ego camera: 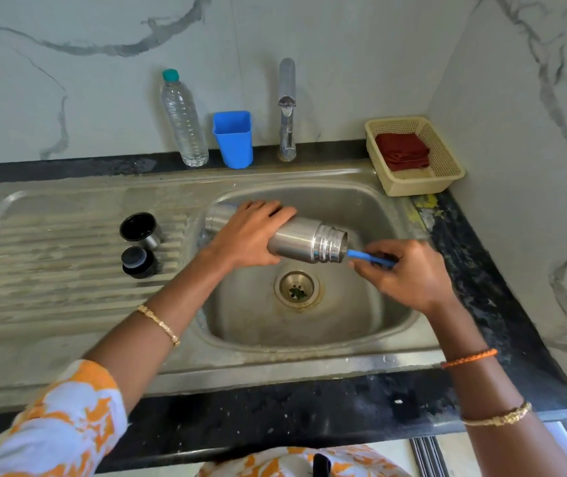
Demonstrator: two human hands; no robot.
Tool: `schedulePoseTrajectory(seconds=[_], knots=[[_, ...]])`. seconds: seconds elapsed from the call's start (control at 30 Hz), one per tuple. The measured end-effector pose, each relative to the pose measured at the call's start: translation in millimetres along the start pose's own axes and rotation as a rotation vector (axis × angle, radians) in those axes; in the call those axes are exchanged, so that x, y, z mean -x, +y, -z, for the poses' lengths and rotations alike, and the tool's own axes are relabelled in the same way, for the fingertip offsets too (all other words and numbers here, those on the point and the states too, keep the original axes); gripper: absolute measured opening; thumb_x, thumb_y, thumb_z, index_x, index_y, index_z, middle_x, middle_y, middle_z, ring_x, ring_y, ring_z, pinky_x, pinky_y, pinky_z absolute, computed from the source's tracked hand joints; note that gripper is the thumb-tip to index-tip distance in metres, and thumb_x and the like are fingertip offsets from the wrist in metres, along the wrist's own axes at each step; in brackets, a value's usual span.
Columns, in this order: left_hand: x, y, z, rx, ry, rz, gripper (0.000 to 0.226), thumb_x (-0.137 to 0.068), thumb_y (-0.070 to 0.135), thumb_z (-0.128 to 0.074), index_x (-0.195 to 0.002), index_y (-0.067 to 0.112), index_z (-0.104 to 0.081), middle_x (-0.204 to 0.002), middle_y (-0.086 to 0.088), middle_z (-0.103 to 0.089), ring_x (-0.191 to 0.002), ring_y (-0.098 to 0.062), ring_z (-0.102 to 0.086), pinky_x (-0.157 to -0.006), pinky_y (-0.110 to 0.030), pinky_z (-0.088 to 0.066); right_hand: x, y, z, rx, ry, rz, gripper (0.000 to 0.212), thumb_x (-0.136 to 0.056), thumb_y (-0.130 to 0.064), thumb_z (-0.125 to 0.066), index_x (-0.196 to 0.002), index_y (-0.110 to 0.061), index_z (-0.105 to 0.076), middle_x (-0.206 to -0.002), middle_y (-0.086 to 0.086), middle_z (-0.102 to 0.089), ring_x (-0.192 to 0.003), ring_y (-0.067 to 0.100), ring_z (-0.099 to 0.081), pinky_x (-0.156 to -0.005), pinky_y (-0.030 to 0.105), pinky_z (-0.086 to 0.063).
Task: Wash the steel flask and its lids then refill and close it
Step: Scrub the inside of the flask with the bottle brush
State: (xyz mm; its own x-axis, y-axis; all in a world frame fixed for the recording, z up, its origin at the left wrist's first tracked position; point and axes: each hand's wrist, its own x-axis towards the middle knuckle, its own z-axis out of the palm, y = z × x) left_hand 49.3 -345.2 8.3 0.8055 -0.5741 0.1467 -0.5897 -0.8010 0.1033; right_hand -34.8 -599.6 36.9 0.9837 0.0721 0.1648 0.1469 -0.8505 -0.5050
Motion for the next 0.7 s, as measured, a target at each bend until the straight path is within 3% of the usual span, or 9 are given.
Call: schedulePoseTrajectory(seconds=[0.1,0.17,0.2,0.27,0.37,0.43,0.5,0.63,0.7], knots=[[-8,1,-12,0.122,0.056,0.097,0.079,-0.057,0.031,-0.084,-0.128,0.016,-0.052,-0.118,-0.007,-0.06,-0.106,-0.025,-0.057,-0.096,-0.039,-0.04,-13,-11,-1,0.295,0.055,0.084,0.024,-0.086,-0.046,-0.061,-0.094,-0.026,-0.073,-0.078,-0.002,-0.069,-0.074,0.023,-0.064,-0.074,0.037,-0.05],[-10,4,-18,0.227,0.108,0.176,0.08,-0.057,0.027,-0.085,-0.128,0.017,-0.052,-0.121,-0.005,-0.06,-0.109,-0.023,-0.055,-0.099,-0.039,-0.038,-24,-18,0,0.417,0.158,0.068,0.024,-0.087,-0.043,-0.06,-0.093,-0.024,-0.073,-0.085,0.001,-0.069,-0.085,0.025,-0.06,-0.089,0.038,-0.032],[-11,6,-19,0.287,0.129,0.215,0.081,-0.057,0.025,-0.086,-0.129,0.016,-0.052,-0.123,-0.005,-0.059,-0.111,-0.023,-0.055,-0.1,-0.039,-0.038,-28,-22,2,0.455,0.214,0.048,0.024,-0.086,-0.043,-0.061,-0.092,-0.023,-0.074,-0.087,0.002,-0.069,-0.09,0.028,-0.058,-0.089,0.038,-0.024],[-12,10,-20,0.395,0.165,0.278,0.083,-0.056,0.021,-0.087,-0.131,0.014,-0.051,-0.124,-0.006,-0.06,-0.111,-0.022,-0.054,-0.101,-0.04,-0.04,-36,-26,10,0.448,0.306,-0.016,0.027,-0.082,-0.046,-0.064,-0.089,-0.022,-0.074,-0.091,0.004,-0.068,-0.098,0.031,-0.053,-0.088,0.038,-0.018],[-12,11,-23,0.441,0.209,0.335,0.082,-0.054,0.02,-0.087,-0.128,0.015,-0.053,-0.121,-0.005,-0.061,-0.109,-0.022,-0.056,-0.099,-0.04,-0.038,-44,-27,29,0.345,0.318,-0.101,0.027,-0.081,-0.046,-0.067,-0.091,-0.022,-0.073,-0.095,0.005,-0.068,-0.103,0.032,-0.051,-0.094,0.044,-0.025],[-11,12,-27,0.438,0.247,0.369,0.08,-0.053,0.02,-0.087,-0.126,0.014,-0.055,-0.118,-0.005,-0.063,-0.106,-0.023,-0.057,-0.096,-0.039,-0.036,-50,-28,35,0.267,0.242,-0.055,0.024,-0.082,-0.04,-0.068,-0.092,-0.018,-0.071,-0.093,0.005,-0.067,-0.092,0.028,-0.055,-0.083,0.038,-0.039],[-11,17,-29,0.457,0.267,0.406,0.081,-0.052,0.02,-0.088,-0.125,0.014,-0.055,-0.118,-0.005,-0.063,-0.106,-0.024,-0.057,-0.096,-0.04,-0.039,-55,-31,34,0.195,0.206,0.007,0.024,-0.082,-0.034,-0.071,-0.089,-0.012,-0.071,-0.089,0.006,-0.065,-0.078,0.022,-0.053,-0.067,0.031,-0.036],[-10,20,-34,0.558,0.252,0.444,0.084,-0.05,0.019,-0.089,-0.126,0.016,-0.053,-0.118,-0.003,-0.062,-0.103,-0.021,-0.059,-0.094,-0.048,-0.047,-62,-33,42,0.229,0.271,0.145,0.018,-0.08,-0.029,-0.072,-0.08,-0.011,-0.072,-0.078,-0.002,-0.053,-0.08,0.026,-0.055,-0.076,0.033,-0.025],[-10,15,-33,0.582,0.264,0.468,0.084,-0.05,0.02,-0.088,-0.126,0.018,-0.053,-0.118,-0.003,-0.062,-0.104,-0.022,-0.059,-0.094,-0.051,-0.047,-62,-29,53,0.29,0.364,0.192,0.015,-0.078,-0.03,-0.073,-0.077,-0.015,-0.072,-0.079,-0.002,-0.058,-0.081,0.025,-0.055,-0.077,0.033,-0.019]])
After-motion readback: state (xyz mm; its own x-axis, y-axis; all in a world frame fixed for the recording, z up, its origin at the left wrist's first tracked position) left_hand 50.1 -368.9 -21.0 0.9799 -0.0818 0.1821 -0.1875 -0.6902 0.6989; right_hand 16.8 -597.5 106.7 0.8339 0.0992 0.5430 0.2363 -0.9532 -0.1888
